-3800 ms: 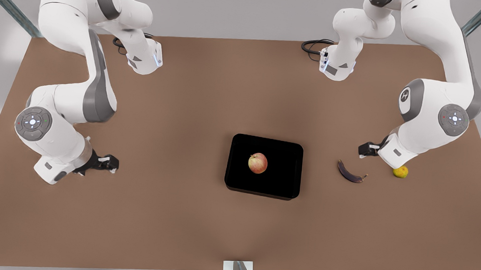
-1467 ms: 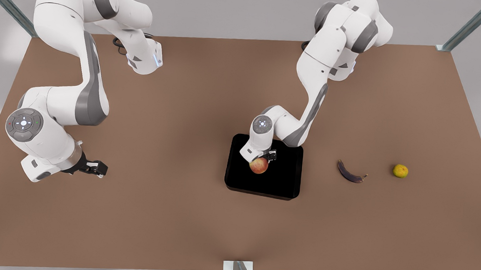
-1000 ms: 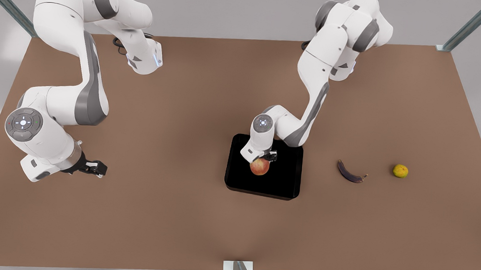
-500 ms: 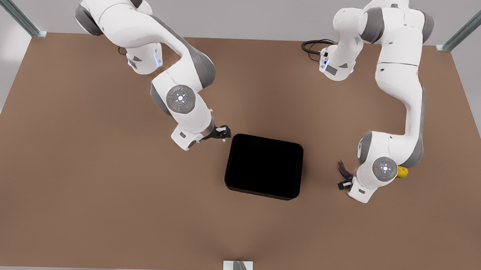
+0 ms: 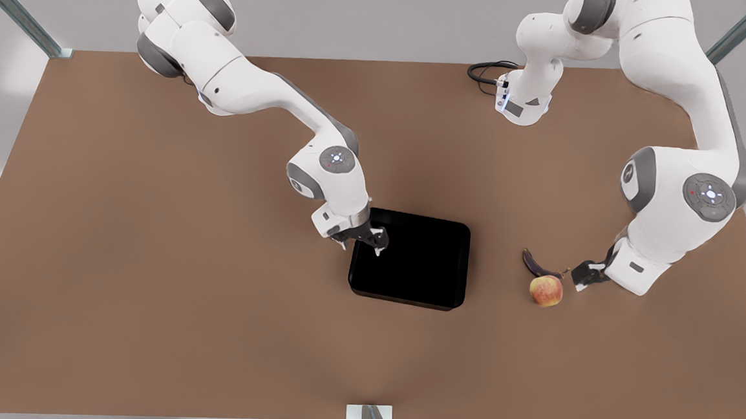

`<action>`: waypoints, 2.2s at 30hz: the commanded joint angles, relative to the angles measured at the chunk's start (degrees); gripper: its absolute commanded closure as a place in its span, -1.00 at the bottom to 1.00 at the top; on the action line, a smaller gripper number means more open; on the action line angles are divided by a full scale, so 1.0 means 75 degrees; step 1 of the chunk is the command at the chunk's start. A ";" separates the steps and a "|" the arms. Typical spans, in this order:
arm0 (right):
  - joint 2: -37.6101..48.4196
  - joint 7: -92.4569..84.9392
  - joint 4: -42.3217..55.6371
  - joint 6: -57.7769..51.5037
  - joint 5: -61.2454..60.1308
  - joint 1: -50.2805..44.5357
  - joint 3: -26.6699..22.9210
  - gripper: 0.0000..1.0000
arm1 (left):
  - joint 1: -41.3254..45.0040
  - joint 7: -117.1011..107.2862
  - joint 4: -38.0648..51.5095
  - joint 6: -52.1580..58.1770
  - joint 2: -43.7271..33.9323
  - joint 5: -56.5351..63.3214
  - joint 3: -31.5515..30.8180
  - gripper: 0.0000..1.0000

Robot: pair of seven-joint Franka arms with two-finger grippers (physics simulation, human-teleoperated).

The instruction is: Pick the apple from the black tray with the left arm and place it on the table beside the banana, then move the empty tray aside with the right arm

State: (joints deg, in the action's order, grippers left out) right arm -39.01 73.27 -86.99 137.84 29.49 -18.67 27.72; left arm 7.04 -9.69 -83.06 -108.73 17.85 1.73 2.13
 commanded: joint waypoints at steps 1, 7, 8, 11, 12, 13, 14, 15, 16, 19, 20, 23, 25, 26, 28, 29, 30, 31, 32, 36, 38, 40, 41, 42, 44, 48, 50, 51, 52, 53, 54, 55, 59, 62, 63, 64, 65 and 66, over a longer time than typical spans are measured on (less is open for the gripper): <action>-0.0072 0.3894 -0.0097 0.0629 0.0193 0.0017 -0.0017 -1.00 | 0.0010 0.2288 -0.0774 0.0106 -0.0529 -0.0160 -0.0003 -1.00; -0.0552 0.3871 -0.0214 0.0629 0.0404 0.0052 -0.0052 -1.00 | -0.0013 0.2241 -0.0738 0.0236 -0.0353 -0.0160 -0.0003 -1.00; -0.0623 0.3859 -0.0214 0.0629 0.0416 0.0041 -0.0052 -1.00 | -0.0025 0.2253 -0.0738 0.0236 -0.0353 -0.0160 0.0009 -1.00; -0.0822 0.3766 -0.0319 0.0629 0.0416 0.0006 -0.0040 -1.00 | -0.0025 0.2241 -0.0738 0.0236 -0.0364 -0.0160 -0.0003 -1.00; -0.0810 0.3380 -0.0483 0.0629 0.0416 0.0017 -0.0041 -1.00 | -0.0025 0.2241 -0.0750 0.0236 -0.0353 -0.0160 0.0009 -1.00; -0.0810 0.3098 -0.0577 0.0617 0.0416 0.0029 -0.0040 -1.00 | -0.0025 0.2241 -0.0750 0.0236 -0.0353 -0.0160 0.0009 -1.00; -0.0810 0.2887 -0.0671 0.0606 0.0416 0.0041 -0.0052 -1.00 | -0.0025 0.2241 -0.0750 0.0236 -0.0353 -0.0160 0.0009 -1.00; -0.0810 0.2664 -0.0753 0.0570 0.0416 0.0052 -0.0052 -1.00 | -0.0025 0.2241 -0.0750 0.0236 -0.0353 -0.0160 0.0009 -1.00; -0.0799 0.2594 -0.0800 0.0559 0.0416 0.0099 -0.0052 -1.00 | -0.0025 0.2241 -0.0750 0.0236 -0.0353 -0.0160 0.0009 -1.00; -0.0787 0.1902 -0.0894 0.0547 0.0404 0.0170 -0.0052 -0.97 | -0.0025 0.2241 -0.0750 0.0236 -0.0329 -0.0160 0.0009 -1.00; -0.0775 0.1867 -0.0894 0.0535 0.0404 0.0181 -0.0052 -0.97 | -0.0025 0.2241 -0.0750 0.0236 -0.0341 -0.0160 0.0009 -1.00; -0.0775 0.1773 -0.0894 0.0535 0.0381 0.0205 -0.0040 -0.78 | -0.0048 0.2253 -0.0750 0.0236 -0.0341 -0.0160 0.0020 -1.00; -0.0787 0.1750 -0.0882 0.0535 0.0357 0.0205 -0.0029 -0.58 | -0.0037 0.2241 -0.0750 0.0271 -0.0341 -0.0160 0.0020 -1.00; -0.0787 0.1679 -0.0882 0.0535 0.0334 0.0205 -0.0029 -0.49 | -0.0037 0.2241 -0.0762 0.0271 -0.0341 -0.0160 0.0020 -1.00; -0.0798 0.1445 -0.0882 0.0535 0.0322 0.0193 -0.0029 -0.39 | -0.0037 0.2241 -0.0773 0.0271 -0.0329 -0.0148 0.0020 -1.00; -0.0799 0.1340 -0.0882 0.0535 0.0299 0.0193 -0.0029 -0.31 | -0.0037 0.2230 -0.0785 0.0271 -0.0329 -0.0160 0.0020 -1.00; -0.0787 0.1340 -0.0894 0.0512 0.0299 0.0193 -0.0017 -0.24 | -0.0037 0.2241 -0.0785 0.0271 -0.0329 -0.0160 0.0020 -1.00; -0.0775 0.1316 -0.0882 0.0360 0.0299 0.0216 0.0065 -0.11 | -0.0037 0.2229 -0.0785 0.0271 -0.0318 -0.0160 0.0020 -1.00; -0.0775 0.1281 -0.0882 0.0348 0.0299 0.0275 0.0135 0.05 | -0.0037 0.2241 -0.0785 0.0271 -0.0329 -0.0160 0.0020 -1.00; -0.0763 0.1023 -0.0870 0.0172 0.0181 0.0439 0.0370 0.44 | -0.0048 0.2241 -0.0773 0.0271 -0.0318 -0.0160 0.0020 -1.00; -0.0763 0.1023 -0.0870 0.0172 0.0158 0.0451 0.0381 0.51 | -0.0048 0.2229 -0.0762 0.0271 -0.0329 -0.0160 0.0020 -1.00; -0.0763 0.1023 -0.0859 0.0172 0.0170 0.0451 0.0417 0.66 | -0.0048 0.2229 -0.0762 0.0271 -0.0329 -0.0160 0.0020 -1.00; -0.0752 0.1023 -0.0859 0.0172 0.0158 0.0451 0.0452 0.69 | -0.0048 0.2241 -0.0762 0.0271 -0.0329 -0.0160 0.0020 -1.00; -0.0646 0.1000 -0.0824 -0.0097 0.0158 0.0521 0.0592 0.77 | -0.0048 0.2241 -0.0762 0.0271 -0.0329 -0.0160 0.0020 -1.00; -0.0517 0.0672 -0.0788 -0.0578 0.0170 0.0908 0.1026 0.84 | -0.0048 0.2241 -0.0750 0.0271 -0.0329 -0.0160 0.0032 -1.00; -0.0424 -0.0183 -0.0788 -0.1585 0.0170 0.1821 0.1892 0.90 | -0.0048 0.2171 -0.0750 0.0271 -0.0329 -0.0136 0.0032 -1.00; -0.0154 -0.1144 -0.0695 -0.2452 0.0181 0.2302 0.2174 0.90 | -0.0037 0.2171 -0.0715 0.0364 -0.0435 -0.0101 0.0044 -1.00; 0.0033 -0.1788 -0.0671 -0.2851 0.0170 0.2431 0.2139 0.90 | -0.0060 0.2124 -0.0644 0.0376 -0.0458 -0.0078 0.0125 -1.00; 0.0197 -0.2584 -0.0659 -0.3214 0.0170 0.2595 0.2058 0.90 | -0.0060 0.2066 -0.0609 0.0388 -0.0470 -0.0078 0.0430 -1.00; 0.0326 -0.3240 -0.0496 -0.3483 0.0158 0.2595 0.1835 0.90 | -0.0060 0.1984 -0.0586 0.0751 -0.0482 -0.0078 0.0431 -1.00; 0.0431 -0.3838 -0.0332 -0.3741 0.0135 0.2595 0.1636 0.90 | -0.0060 0.1983 -0.0586 0.0786 -0.0458 -0.0089 0.0431 -1.00; 0.0571 -0.4376 -0.0262 -0.3742 -0.0284 0.2584 0.1356 0.90 | -0.0060 0.1972 -0.0586 0.0798 -0.0447 -0.0148 0.0431 -1.00; 0.1393 -0.7730 -0.0144 -0.3871 -0.2338 0.2408 -0.0731 0.90 | 0.0069 0.1960 -0.0293 0.0798 -0.0470 -0.0148 0.0185 -1.00; 0.1685 -0.9439 -0.0144 -0.4070 -0.3017 0.2314 -0.1750 0.90 | 0.0057 0.2030 -0.0246 0.0798 -0.0482 -0.0148 0.0231 -1.00; 0.1733 -0.9979 -0.0132 -0.4210 -0.3205 0.2302 -0.2020 0.90 | 0.0057 0.2030 -0.0246 0.0810 -0.0517 -0.0148 0.0208 -1.00; 0.1721 -1.0460 0.0137 -0.4514 -0.3217 0.2314 -0.2219 0.90 | 0.0057 0.2054 -0.0246 0.0810 -0.0540 -0.0125 0.0208 -1.00; 0.1721 -1.0917 0.0173 -0.4574 -0.3229 0.2314 -0.2454 0.90 | 0.0057 0.2054 -0.0258 0.0810 -0.0540 -0.0136 0.0231 -1.00; 0.1721 -1.1514 0.0173 -0.4574 -0.3508 0.2302 -0.2804 0.91 | 0.0057 0.2030 -0.0258 0.0798 -0.0540 -0.0136 0.0208 -1.00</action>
State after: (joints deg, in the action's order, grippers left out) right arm -26.21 39.78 -85.98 108.66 6.20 -1.49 7.83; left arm 7.47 5.71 -85.01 -103.08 13.88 0.65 3.74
